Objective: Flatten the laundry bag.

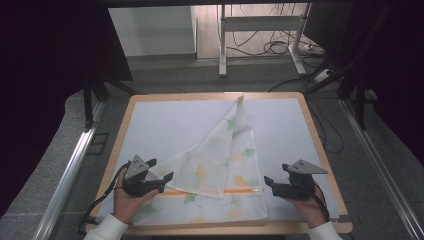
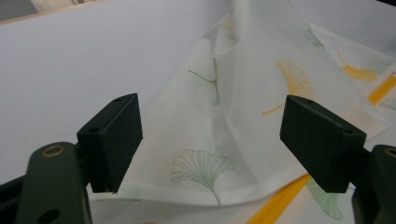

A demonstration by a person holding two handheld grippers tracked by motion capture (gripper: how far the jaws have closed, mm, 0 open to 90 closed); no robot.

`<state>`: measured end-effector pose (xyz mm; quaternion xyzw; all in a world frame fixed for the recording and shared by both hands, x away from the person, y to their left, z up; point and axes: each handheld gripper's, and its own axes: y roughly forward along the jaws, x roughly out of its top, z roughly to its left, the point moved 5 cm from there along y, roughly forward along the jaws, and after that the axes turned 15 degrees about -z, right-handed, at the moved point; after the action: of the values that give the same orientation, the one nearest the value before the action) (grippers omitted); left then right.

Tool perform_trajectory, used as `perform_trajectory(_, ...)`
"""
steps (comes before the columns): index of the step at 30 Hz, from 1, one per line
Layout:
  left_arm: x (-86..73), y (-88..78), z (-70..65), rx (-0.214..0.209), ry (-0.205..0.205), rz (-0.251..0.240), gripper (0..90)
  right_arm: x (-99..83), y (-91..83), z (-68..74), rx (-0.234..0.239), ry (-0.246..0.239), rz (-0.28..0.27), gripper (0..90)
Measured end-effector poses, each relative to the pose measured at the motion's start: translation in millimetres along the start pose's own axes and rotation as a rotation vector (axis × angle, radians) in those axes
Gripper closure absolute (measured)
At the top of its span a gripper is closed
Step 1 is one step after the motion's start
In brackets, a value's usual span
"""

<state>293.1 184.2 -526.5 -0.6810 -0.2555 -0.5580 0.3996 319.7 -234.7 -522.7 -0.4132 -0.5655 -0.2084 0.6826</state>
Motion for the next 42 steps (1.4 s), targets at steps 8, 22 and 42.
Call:
perform_trajectory(8,-2.1,1.3,0.2,0.001,0.006,0.017,19.6,0.5,-2.1,-0.5,0.013,0.011,-0.013,20.6)
perform_trajectory(22,-2.5,-0.3,0.9,0.018,0.028,0.012,18.3,3.9,-4.9,9.2,0.1,0.013,-0.002,54.1)
perform_trajectory(42,3.7,3.2,-28.2,-0.053,0.07,0.029,20.4,-1.0,-2.3,20.3,0.168,-0.011,0.037,89.1)
